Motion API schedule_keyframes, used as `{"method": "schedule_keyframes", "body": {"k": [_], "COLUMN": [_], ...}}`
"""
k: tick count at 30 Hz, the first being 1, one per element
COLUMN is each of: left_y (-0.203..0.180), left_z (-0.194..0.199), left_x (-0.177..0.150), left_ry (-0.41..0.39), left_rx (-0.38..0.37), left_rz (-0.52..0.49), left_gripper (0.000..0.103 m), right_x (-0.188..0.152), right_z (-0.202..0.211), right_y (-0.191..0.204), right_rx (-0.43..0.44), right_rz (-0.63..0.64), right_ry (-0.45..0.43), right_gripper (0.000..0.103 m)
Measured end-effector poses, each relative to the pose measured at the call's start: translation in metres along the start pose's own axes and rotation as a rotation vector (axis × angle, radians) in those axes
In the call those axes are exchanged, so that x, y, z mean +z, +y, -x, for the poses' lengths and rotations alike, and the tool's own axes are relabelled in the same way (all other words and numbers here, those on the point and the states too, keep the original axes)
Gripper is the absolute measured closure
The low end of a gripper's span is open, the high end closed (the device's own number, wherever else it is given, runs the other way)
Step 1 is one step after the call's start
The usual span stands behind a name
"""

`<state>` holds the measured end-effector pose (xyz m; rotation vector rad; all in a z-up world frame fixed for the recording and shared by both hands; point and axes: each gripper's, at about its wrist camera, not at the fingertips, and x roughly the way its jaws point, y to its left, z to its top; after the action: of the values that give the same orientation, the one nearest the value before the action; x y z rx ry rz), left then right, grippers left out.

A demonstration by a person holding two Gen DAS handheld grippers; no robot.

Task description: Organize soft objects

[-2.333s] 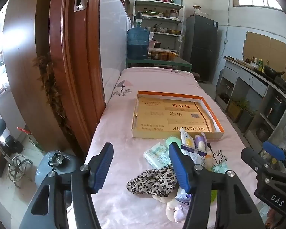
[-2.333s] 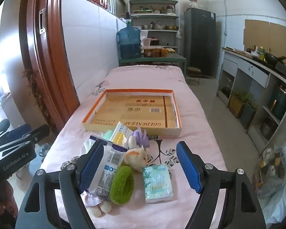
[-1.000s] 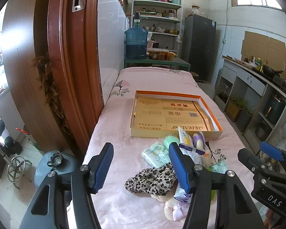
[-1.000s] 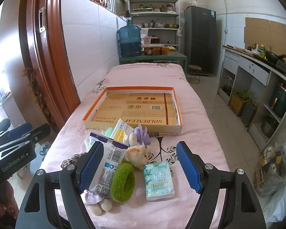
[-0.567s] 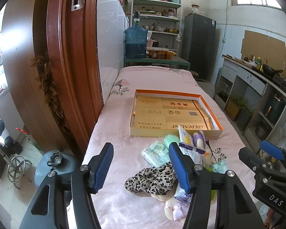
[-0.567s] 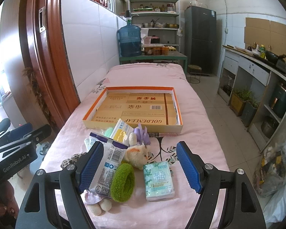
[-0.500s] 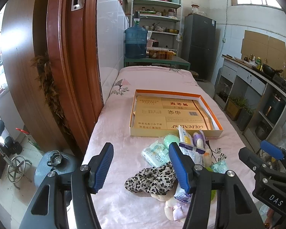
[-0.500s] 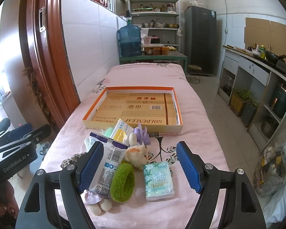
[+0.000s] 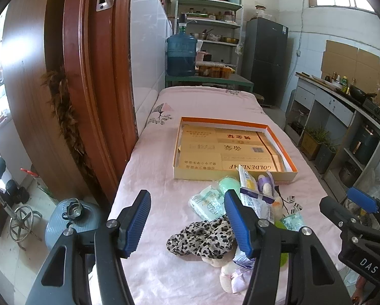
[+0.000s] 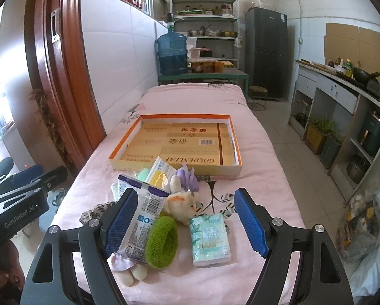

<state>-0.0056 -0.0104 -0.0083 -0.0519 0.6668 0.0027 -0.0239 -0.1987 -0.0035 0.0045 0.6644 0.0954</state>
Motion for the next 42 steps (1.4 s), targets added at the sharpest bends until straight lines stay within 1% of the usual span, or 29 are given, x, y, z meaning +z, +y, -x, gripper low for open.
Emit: {"method": "schedule_keyframes", "body": {"k": [10, 14, 17, 21, 24, 26, 28, 31, 33, 34, 37, 39, 42], "left_y": [0.009, 0.015, 0.019, 0.017, 0.009, 0.002, -0.002, -0.006, -0.009, -0.01, -0.011, -0.014, -0.017], "left_z": [-0.012, -0.022, -0.031, -0.036, -0.035, -0.035, -0.036, -0.04, -0.044, -0.047, -0.061, -0.07, -0.082], "left_x": [-0.011, -0.018, -0.027, -0.042, -0.053, -0.06, -0.068, -0.073, -0.072, -0.07, -0.063, -0.062, -0.063], "left_ry": [0.022, 0.04, 0.055, 0.071, 0.074, 0.078, 0.088, 0.1, 0.089, 0.088, 0.096, 0.115, 0.136], "left_rx": [-0.009, -0.023, -0.045, -0.104, -0.155, -0.171, -0.187, -0.215, -0.228, -0.227, -0.246, -0.265, -0.275], "left_rz": [0.022, 0.025, 0.014, -0.012, -0.07, -0.12, -0.148, -0.162, -0.16, -0.161, -0.171, -0.183, -0.196], "left_gripper": [0.042, 0.043, 0.042, 0.043, 0.043, 0.043, 0.043, 0.045, 0.046, 0.047, 0.056, 0.068, 0.073], "right_x": [-0.009, -0.016, -0.022, -0.028, -0.032, -0.034, -0.035, -0.038, -0.041, -0.042, -0.048, -0.052, -0.057], "right_z": [-0.01, -0.019, -0.026, -0.033, -0.039, -0.041, -0.043, -0.047, -0.052, -0.054, -0.063, -0.071, -0.085], "right_y": [-0.01, -0.017, -0.022, -0.029, -0.033, -0.035, -0.036, -0.037, -0.038, -0.038, -0.038, -0.041, -0.046], "right_rx": [-0.016, -0.027, -0.033, -0.034, -0.038, -0.038, -0.04, -0.035, -0.032, -0.032, -0.032, -0.031, -0.024], "right_rz": [-0.016, -0.03, -0.04, -0.055, -0.063, -0.068, -0.069, -0.078, -0.084, -0.084, -0.074, -0.076, -0.07], "right_ry": [0.026, 0.052, 0.07, 0.092, 0.105, 0.11, 0.113, 0.124, 0.139, 0.146, 0.175, 0.205, 0.252], "right_gripper": [0.024, 0.023, 0.024, 0.024, 0.024, 0.024, 0.024, 0.024, 0.024, 0.024, 0.024, 0.024, 0.024]}}
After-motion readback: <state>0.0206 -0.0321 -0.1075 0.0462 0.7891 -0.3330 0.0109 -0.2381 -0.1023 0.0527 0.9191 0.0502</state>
